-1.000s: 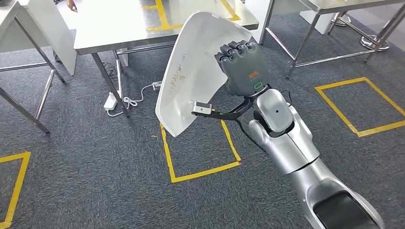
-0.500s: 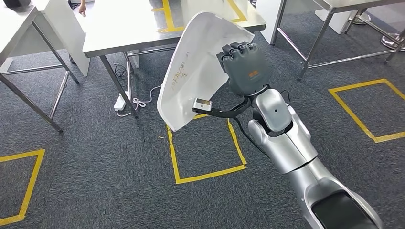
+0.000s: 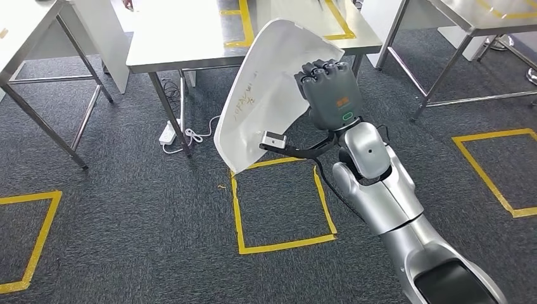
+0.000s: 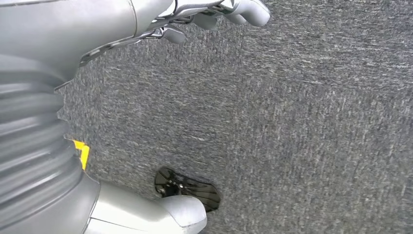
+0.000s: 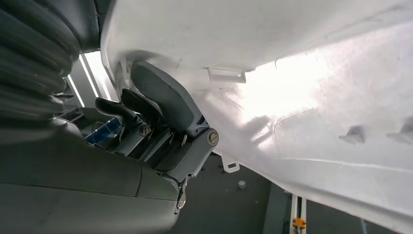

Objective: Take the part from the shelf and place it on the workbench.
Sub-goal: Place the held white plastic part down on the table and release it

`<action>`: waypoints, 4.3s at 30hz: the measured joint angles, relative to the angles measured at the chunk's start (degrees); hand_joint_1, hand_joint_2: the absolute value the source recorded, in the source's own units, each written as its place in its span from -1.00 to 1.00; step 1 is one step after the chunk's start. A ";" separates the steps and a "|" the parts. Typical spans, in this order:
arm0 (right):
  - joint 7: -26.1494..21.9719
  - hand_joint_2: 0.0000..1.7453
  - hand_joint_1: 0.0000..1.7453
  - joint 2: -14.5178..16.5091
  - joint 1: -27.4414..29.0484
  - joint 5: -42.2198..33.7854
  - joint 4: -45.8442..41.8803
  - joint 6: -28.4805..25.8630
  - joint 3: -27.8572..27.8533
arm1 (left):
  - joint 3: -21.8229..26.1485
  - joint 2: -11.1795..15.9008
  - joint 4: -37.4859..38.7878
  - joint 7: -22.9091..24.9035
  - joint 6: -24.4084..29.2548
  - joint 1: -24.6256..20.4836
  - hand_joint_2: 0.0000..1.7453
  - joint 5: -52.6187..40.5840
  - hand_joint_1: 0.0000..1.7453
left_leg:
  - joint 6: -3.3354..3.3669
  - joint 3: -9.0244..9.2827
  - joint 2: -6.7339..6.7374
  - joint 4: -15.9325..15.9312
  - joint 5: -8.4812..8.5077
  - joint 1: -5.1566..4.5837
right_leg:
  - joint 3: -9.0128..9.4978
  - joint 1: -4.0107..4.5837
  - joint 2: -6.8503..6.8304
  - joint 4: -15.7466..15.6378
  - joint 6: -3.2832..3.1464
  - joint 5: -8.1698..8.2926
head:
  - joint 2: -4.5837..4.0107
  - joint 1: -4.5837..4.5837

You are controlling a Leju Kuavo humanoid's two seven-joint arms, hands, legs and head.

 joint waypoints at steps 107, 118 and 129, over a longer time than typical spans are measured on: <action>-2.40 1.00 1.00 -1.62 0.95 -0.26 4.08 -1.56 -2.01 | -0.34 -1.44 0.05 -1.64 -0.15 0.15 1.00 -1.33 -1.00 | -3.48 -8.10 0.57 16.88 -8.84 -0.10 | 9.09 0.14 0.68 -16.34 -3.34 7.51 | 0.00 1.19; -5.37 1.00 1.00 2.63 -7.42 -5.41 15.44 -1.36 -0.27 | -0.33 -3.26 0.28 -1.05 0.00 0.25 1.00 -1.48 -1.00 | -0.36 -7.32 1.19 1.28 5.45 -0.05 | 13.59 0.29 0.90 -11.99 -0.64 1.92 | 0.00 1.26; -4.20 1.00 1.00 5.93 -12.40 -5.49 26.81 1.29 0.49 | -0.69 -5.04 0.45 -0.53 1.93 -0.56 1.00 -3.71 -1.00 | -1.18 -1.50 -0.34 1.24 -0.19 -0.31 | 3.87 0.65 0.64 -16.07 -1.51 11.39 | 0.00 1.32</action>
